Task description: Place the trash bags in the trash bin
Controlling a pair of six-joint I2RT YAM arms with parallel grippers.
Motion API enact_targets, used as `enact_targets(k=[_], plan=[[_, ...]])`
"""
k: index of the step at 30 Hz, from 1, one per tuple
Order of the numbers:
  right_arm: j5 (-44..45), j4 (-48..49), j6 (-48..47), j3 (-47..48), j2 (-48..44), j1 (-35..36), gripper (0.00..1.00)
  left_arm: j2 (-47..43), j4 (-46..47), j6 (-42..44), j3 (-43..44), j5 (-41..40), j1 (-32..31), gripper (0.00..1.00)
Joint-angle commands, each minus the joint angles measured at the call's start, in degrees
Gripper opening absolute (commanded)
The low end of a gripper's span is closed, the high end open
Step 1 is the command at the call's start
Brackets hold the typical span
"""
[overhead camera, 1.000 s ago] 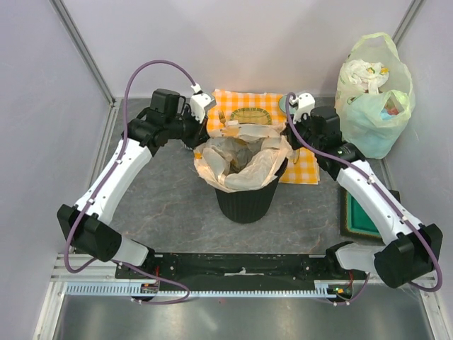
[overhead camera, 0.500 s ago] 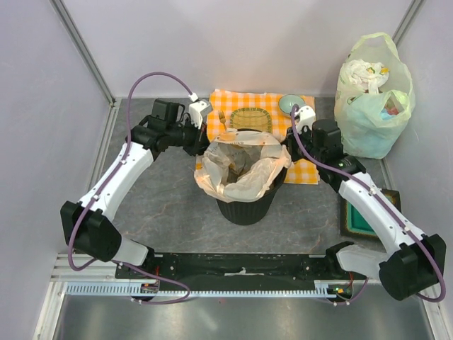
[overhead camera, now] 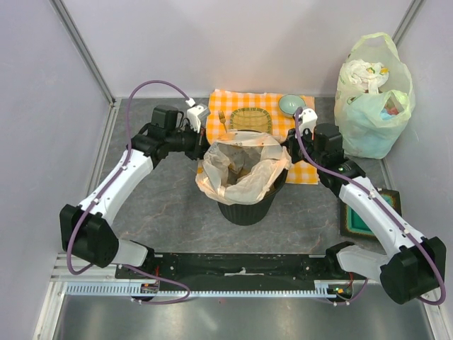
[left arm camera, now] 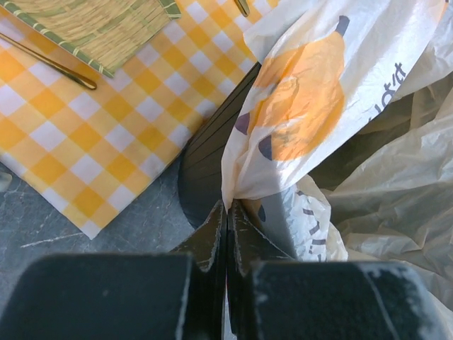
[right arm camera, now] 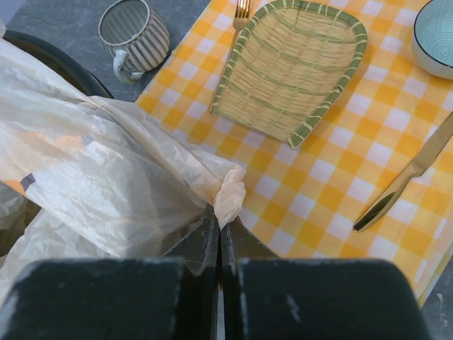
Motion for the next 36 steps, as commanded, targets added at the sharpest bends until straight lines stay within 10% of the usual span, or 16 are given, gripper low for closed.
enact_targets(k=[1,18,36], plan=[[-1.2,0.4,2.3,-1.6,1.2,-0.2,0.03,1.3,-2.3,-4.5,-3.5,-1.8,0.2,0.02],[-0.9,1.3,3.2,-0.8,0.0,-0.5,0.29,4.6,-0.7,-8.8,-4.4,-2.4,0.2,0.02],[-2.3,1.6,2.2,2.3,-0.6,-4.6,0.0,7.7,-1.3,-9.1,-2.0,-6.0,0.4,0.02]])
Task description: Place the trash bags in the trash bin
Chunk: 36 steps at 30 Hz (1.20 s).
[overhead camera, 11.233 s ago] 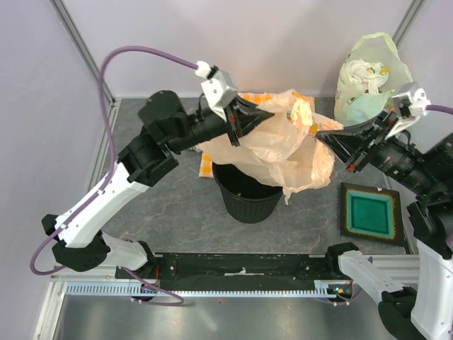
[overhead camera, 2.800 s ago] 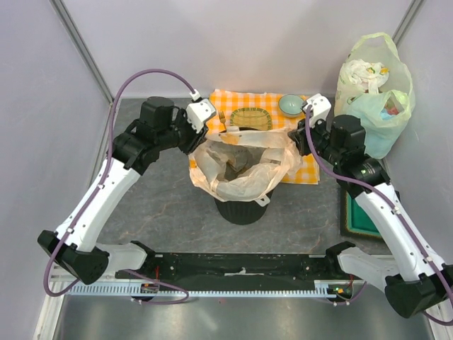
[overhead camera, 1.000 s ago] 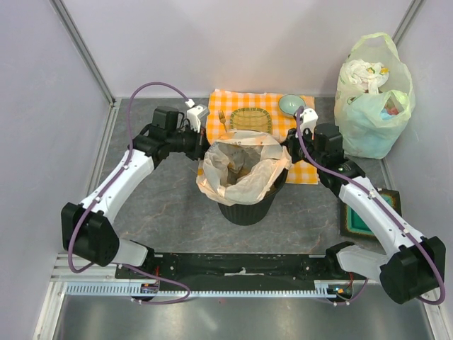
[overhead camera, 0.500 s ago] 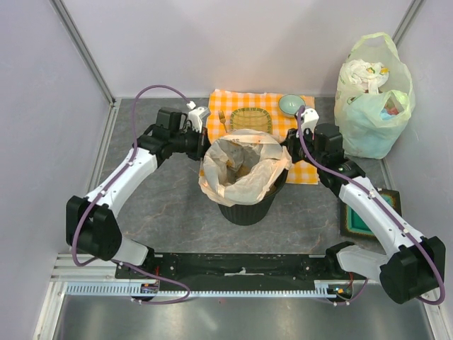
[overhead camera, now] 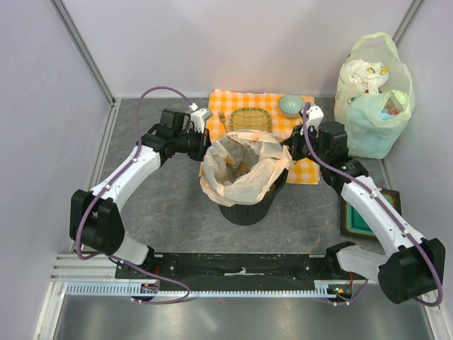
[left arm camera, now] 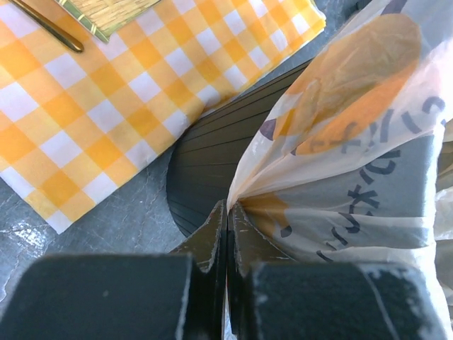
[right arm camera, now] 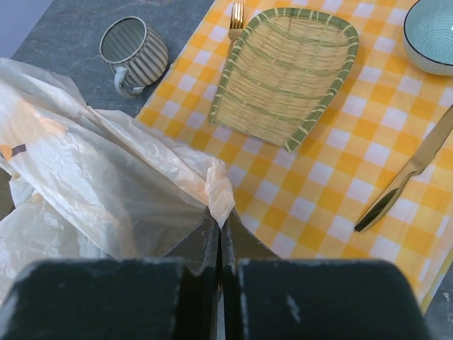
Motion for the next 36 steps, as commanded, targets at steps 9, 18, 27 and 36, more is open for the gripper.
enact_targets(k=[9,18,27,36], plan=[[-1.2,0.3,-5.1,-5.4,-1.2,-5.9,0.0,2.2,-5.8,-0.6,1.2,-7.0,1.0,0.02],[-9.4,1.3,-1.4,-5.8,-5.5,-6.0,0.0,-5.9,-3.7,1.5,2.0,-5.1,1.0,0.04],[-13.2,0.4,-0.7,-5.8,-8.7,-6.0,0.0,-15.3,-9.5,10.3,6.4,-7.3,1.1,0.71],[-13.3,-1.5,-2.0,-5.4,-9.4,-6.0,0.0,-13.5,-12.5,15.2,15.1,-4.8,0.2,0.73]])
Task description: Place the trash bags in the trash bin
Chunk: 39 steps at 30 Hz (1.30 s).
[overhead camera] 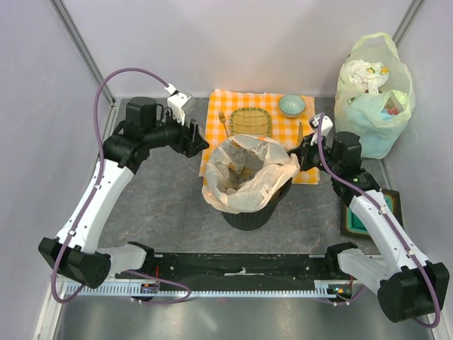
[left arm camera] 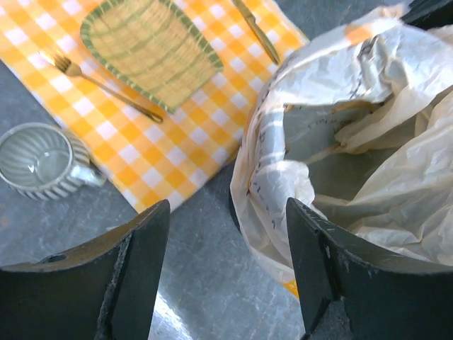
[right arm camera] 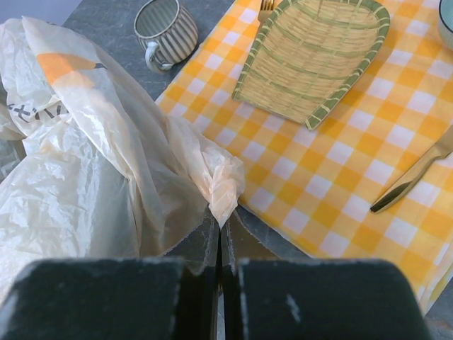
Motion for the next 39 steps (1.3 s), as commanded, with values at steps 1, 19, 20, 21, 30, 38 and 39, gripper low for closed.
enact_targets(k=[1,19,20,21,30,38,39], plan=[[-0.8,-0.6,-0.7,0.7,-1.6,-0.1,0.01,3.0,-1.4,3.2,6.7,2.9,-1.2,0.74],[6.8,-11.8,2.2,15.0,-4.3,-0.3,0.81,14.0,-7.0,11.6,12.3,-11.9,-12.8,0.54],[7.3,-12.3,2.1,15.4,-4.4,-0.2,0.85,14.4,-7.4,11.9,12.8,-12.7,-13.0,0.46],[7.6,-12.6,2.1,15.7,-4.5,-0.4,0.87,14.6,-7.7,12.0,13.1,-13.5,-13.1,0.41],[5.4,-15.1,2.8,23.3,-2.7,-0.6,0.9,14.7,-11.4,11.9,16.9,-24.0,-13.4,0.02],[-9.5,-22.7,1.6,30.8,0.2,-0.3,0.8,13.3,-13.0,11.5,17.5,-31.2,-13.4,0.02],[-9.1,-24.3,0.1,31.5,0.9,-0.1,0.79,13.1,-12.8,11.5,17.3,-31.5,-13.4,0.02]])
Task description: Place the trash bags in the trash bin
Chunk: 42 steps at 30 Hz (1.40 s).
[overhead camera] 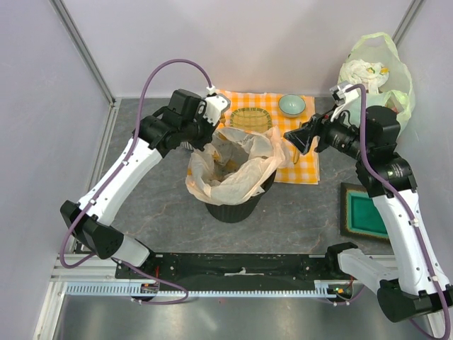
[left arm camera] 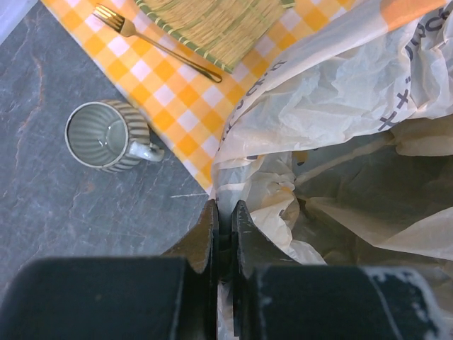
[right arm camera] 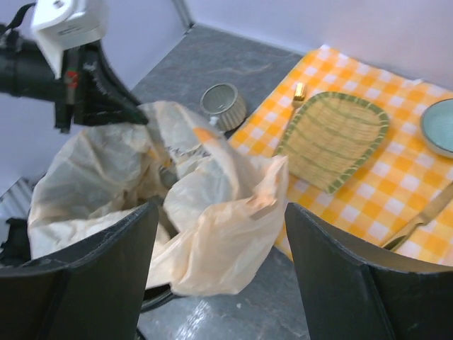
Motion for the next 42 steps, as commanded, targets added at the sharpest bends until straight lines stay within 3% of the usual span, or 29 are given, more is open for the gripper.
enact_targets(k=[1,12,15,18,22,27,32,36,42], plan=[[-6.4,-9.8,-3.2,5.0,1.5,0.4,0.78,-1.7,0.2,1.9,1.0,-7.2,0.0,0.02],[1.0,-13.2,2.4,7.3,7.4,7.3,0.81,-2.1,0.8,1.7,-0.6,-7.4,0.1,0.02],[3.0,-15.9,0.5,7.3,8.7,8.3,0.69,-2.2,0.9,1.8,-0.9,-7.9,0.2,0.02],[2.9,-19.9,-2.1,7.2,8.9,8.2,0.49,-2.2,1.0,1.0,-1.2,-7.6,1.2,0.02],[-0.2,-20.5,-3.0,5.7,6.0,7.9,0.0,-2.3,0.8,0.1,-2.4,-6.4,2.4,0.02],[-1.3,-19.7,-6.3,0.0,0.8,7.8,0.0,-2.3,1.2,-1.6,-4.0,-4.2,3.7,0.02],[5.1,-18.9,-10.1,-7.5,-0.9,7.5,0.0,-2.4,2.3,-2.4,-4.9,-0.9,4.4,0.02],[5.2,-11.0,-10.3,-18.1,-2.3,7.6,0.0,-2.8,4.0,-2.9,-6.7,0.8,4.8,0.02],[1.5,-1.2,-7.3,-25.9,1.6,7.8,0.0,-2.2,9.0,-4.5,-11.3,5.3,5.0,0.02]])
